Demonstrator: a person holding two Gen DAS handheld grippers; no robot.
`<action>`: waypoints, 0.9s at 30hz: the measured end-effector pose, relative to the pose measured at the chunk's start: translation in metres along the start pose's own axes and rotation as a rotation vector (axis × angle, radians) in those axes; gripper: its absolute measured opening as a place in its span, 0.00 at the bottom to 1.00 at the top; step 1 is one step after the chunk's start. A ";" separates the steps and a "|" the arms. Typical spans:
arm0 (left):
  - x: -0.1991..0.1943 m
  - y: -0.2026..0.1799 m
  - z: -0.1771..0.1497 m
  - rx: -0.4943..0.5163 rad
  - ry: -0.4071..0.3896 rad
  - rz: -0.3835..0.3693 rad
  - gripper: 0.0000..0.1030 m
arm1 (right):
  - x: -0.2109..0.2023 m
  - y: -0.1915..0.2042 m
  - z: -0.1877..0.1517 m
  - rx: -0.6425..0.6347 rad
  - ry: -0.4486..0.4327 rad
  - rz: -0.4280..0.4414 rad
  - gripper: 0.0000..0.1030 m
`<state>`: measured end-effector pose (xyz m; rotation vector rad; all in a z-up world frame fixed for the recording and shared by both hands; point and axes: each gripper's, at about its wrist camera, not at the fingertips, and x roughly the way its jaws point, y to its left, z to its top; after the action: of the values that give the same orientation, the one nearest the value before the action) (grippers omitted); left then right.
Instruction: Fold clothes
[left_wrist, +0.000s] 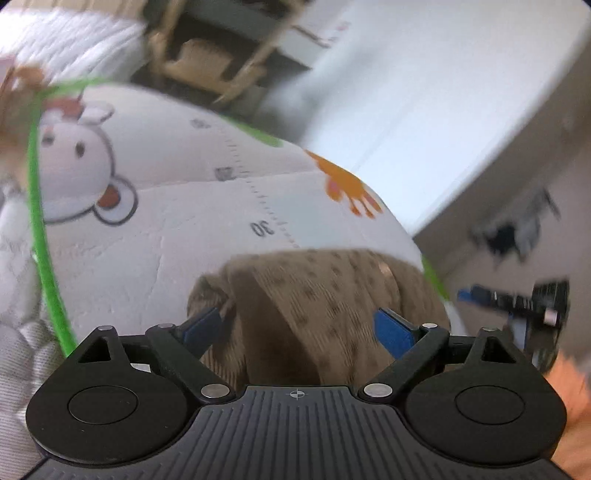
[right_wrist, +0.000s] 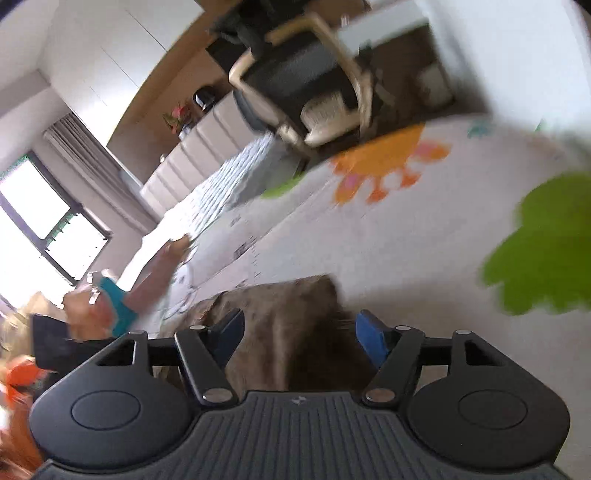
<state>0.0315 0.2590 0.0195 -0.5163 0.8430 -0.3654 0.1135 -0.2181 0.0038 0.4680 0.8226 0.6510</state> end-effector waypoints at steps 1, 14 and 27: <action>0.012 0.005 0.002 -0.035 0.023 -0.002 0.92 | 0.017 0.001 0.003 0.013 0.030 0.016 0.68; 0.091 0.027 0.070 -0.173 -0.044 -0.024 0.79 | 0.133 0.027 0.070 -0.181 -0.005 0.060 0.59; 0.080 0.029 0.030 -0.089 -0.059 0.011 0.89 | 0.102 0.009 0.040 -0.251 -0.017 -0.058 0.59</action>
<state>0.1074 0.2507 -0.0291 -0.6022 0.8077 -0.3020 0.1941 -0.1474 -0.0192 0.2207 0.7239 0.6852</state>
